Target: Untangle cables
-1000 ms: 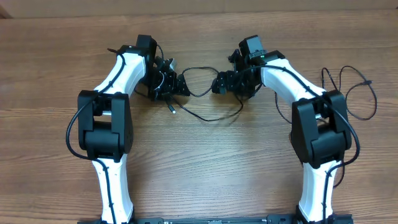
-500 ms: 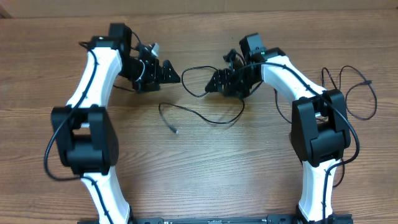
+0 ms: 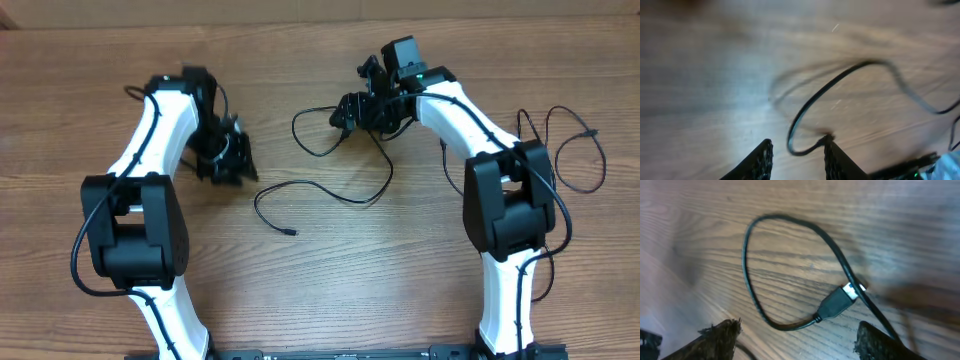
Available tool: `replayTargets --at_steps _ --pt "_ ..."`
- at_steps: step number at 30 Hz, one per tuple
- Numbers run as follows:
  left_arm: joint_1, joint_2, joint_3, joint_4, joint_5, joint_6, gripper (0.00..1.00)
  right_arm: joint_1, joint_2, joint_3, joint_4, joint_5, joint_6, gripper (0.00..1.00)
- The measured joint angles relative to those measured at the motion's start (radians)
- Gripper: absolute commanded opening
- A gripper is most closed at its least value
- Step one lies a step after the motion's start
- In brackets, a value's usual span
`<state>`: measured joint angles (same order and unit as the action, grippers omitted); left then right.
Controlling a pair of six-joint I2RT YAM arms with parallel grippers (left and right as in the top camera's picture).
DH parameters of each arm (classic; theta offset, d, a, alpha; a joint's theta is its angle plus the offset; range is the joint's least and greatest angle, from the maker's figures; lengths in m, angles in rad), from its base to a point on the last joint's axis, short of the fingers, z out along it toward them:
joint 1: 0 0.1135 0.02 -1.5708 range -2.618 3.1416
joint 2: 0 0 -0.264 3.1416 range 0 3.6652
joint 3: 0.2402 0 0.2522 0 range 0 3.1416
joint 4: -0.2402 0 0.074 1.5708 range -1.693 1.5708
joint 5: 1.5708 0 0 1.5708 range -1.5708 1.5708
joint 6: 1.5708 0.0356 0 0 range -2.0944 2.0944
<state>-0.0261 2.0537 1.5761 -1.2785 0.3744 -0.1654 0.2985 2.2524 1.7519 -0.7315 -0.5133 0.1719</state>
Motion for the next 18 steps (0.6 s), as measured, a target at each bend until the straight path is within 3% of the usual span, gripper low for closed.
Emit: replayTargets --at_steps 4,7,10,14,18 --pt "0.0 0.0 -0.083 0.005 -0.001 0.019 0.41 0.044 0.022 0.0 0.013 0.006 -0.07 0.74" --pt "0.0 0.002 -0.119 0.007 0.003 0.04 0.53 0.087 0.023 0.0 0.031 0.008 -0.139 0.73" --pt "0.0 0.002 -0.13 0.011 0.005 0.053 0.7 0.132 0.023 0.0 0.036 0.024 -0.268 0.67" --pt "0.0 0.002 -0.13 0.023 0.006 0.065 0.88 0.167 0.023 0.0 0.026 0.051 -0.489 0.86" --pt "0.0 0.002 -0.13 0.03 0.006 0.068 0.94 0.178 0.023 0.0 -0.04 0.074 -0.634 0.93"
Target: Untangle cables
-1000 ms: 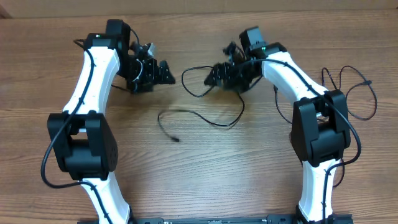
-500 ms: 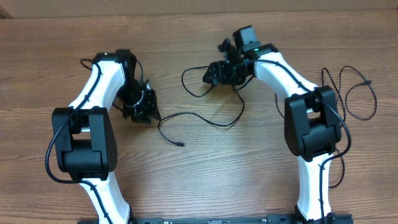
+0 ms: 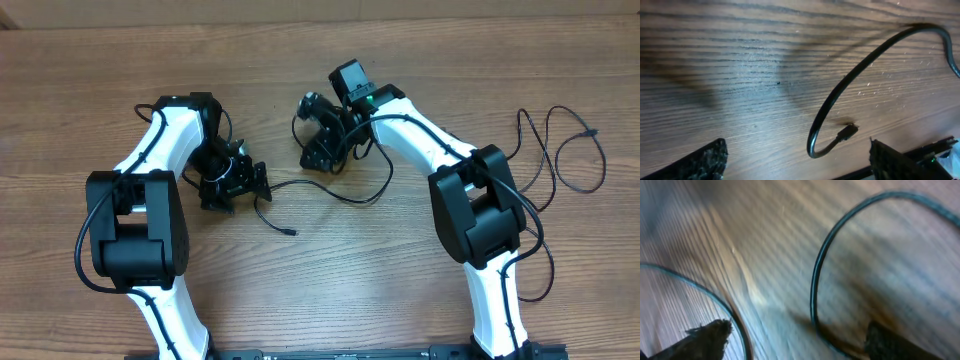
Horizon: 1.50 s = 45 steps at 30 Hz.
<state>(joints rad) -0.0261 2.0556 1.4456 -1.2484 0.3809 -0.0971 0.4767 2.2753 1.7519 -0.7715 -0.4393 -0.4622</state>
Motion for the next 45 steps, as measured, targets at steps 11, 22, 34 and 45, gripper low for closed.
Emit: replayTargets --at_steps 11,22,34,45 --pt "0.0 0.0 0.0 0.018 0.0 0.0 0.99 0.077 0.0 0.0 -0.119 0.043 -0.286 0.96" --pt "0.0 0.0 -0.043 0.097 -0.019 -0.039 0.83 0.149 0.0 0.0 -0.203 0.034 -0.369 0.95" --pt "0.0 -0.034 -0.098 0.303 -0.05 -0.115 0.79 0.146 0.001 0.0 -0.19 0.016 -0.438 0.98" --pt "0.0 -0.034 -0.098 0.309 -0.053 -0.11 0.8 0.131 0.001 0.028 -0.076 0.115 -0.448 1.0"
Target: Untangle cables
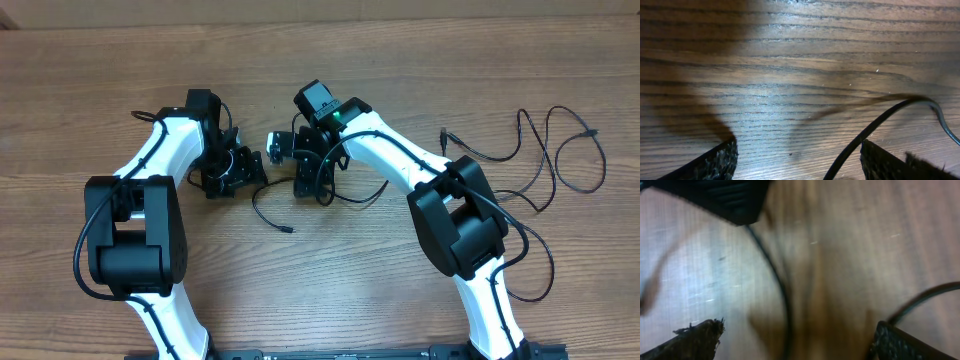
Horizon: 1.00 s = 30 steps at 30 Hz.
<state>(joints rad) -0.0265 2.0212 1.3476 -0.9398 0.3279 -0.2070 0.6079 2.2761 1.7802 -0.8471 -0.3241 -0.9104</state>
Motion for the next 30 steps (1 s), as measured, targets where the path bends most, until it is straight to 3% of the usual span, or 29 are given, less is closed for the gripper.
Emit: replayTargets --at_steps 19,30 --pt "-0.033 -0.062 -0.097 0.129 -0.048 -0.051 0.81 -0.035 0.029 -0.01 0.002 0.055 -0.001 0.99" --pt "-0.034 -0.067 -0.108 0.234 -0.082 -0.065 0.82 0.004 0.027 -0.008 -0.068 0.0 0.003 0.75"
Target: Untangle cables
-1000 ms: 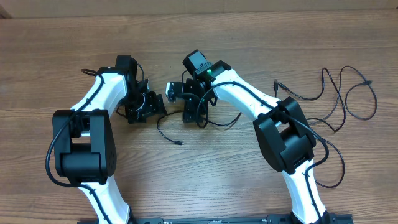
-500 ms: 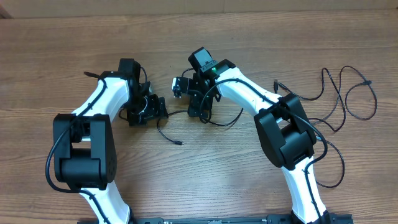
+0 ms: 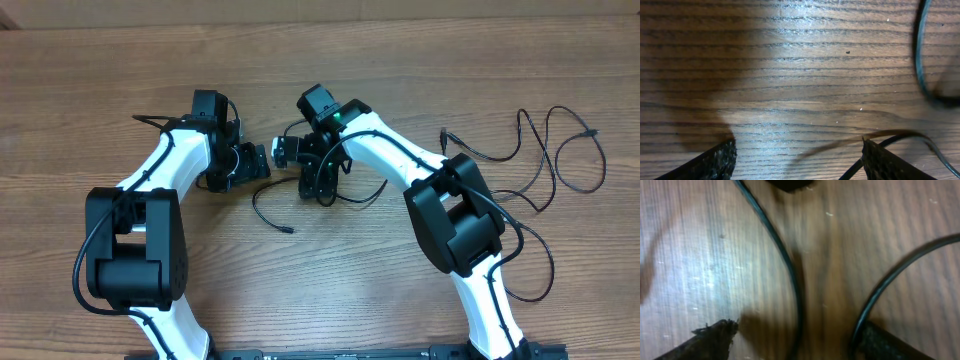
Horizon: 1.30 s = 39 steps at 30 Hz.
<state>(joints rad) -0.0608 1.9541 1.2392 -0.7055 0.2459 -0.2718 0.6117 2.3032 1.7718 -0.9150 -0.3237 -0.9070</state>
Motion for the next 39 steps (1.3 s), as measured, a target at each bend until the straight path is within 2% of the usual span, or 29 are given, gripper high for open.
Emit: replayTargets --at_steps 5,12,14,16,18,20,27,34,37,38,39 --pt "-0.007 0.0 0.0 0.004 -0.023 0.0 0.83 0.025 0.0 0.0 -0.007 -0.006 0.017 0.66" --pt "-0.006 0.0 0.0 0.007 -0.045 0.0 0.88 0.026 0.0 0.0 -0.006 -0.004 0.019 0.66" --pt "-0.002 -0.001 0.0 0.008 -0.045 0.001 0.88 0.026 0.0 0.0 -0.006 -0.005 0.02 0.59" --pt "0.003 -0.001 0.0 0.008 -0.042 0.001 0.91 0.026 0.0 0.0 -0.006 -0.006 0.022 0.46" --pt "0.017 -0.001 0.0 0.012 -0.034 0.0 0.94 0.031 0.0 0.0 -0.002 -0.007 0.019 0.41" --pt "0.035 -0.001 0.001 0.016 -0.027 0.0 1.0 0.037 0.0 -0.001 0.007 -0.005 0.018 0.41" --pt "0.097 -0.002 0.004 0.023 -0.007 0.001 1.0 0.045 0.0 -0.005 0.023 -0.006 0.016 0.41" --pt "0.108 -0.002 0.004 0.022 -0.003 0.001 1.0 0.045 0.0 -0.025 0.079 -0.006 0.013 0.33" --pt "0.109 -0.002 0.004 0.023 -0.003 0.001 0.99 0.045 -0.002 -0.032 0.103 -0.001 0.016 0.16" --pt "0.109 -0.002 0.004 0.022 -0.003 0.001 0.99 0.045 -0.002 -0.033 0.114 0.002 0.013 0.08" --pt "0.109 -0.002 0.004 0.022 -0.003 0.001 1.0 0.045 -0.002 -0.034 0.119 0.009 0.016 0.04"
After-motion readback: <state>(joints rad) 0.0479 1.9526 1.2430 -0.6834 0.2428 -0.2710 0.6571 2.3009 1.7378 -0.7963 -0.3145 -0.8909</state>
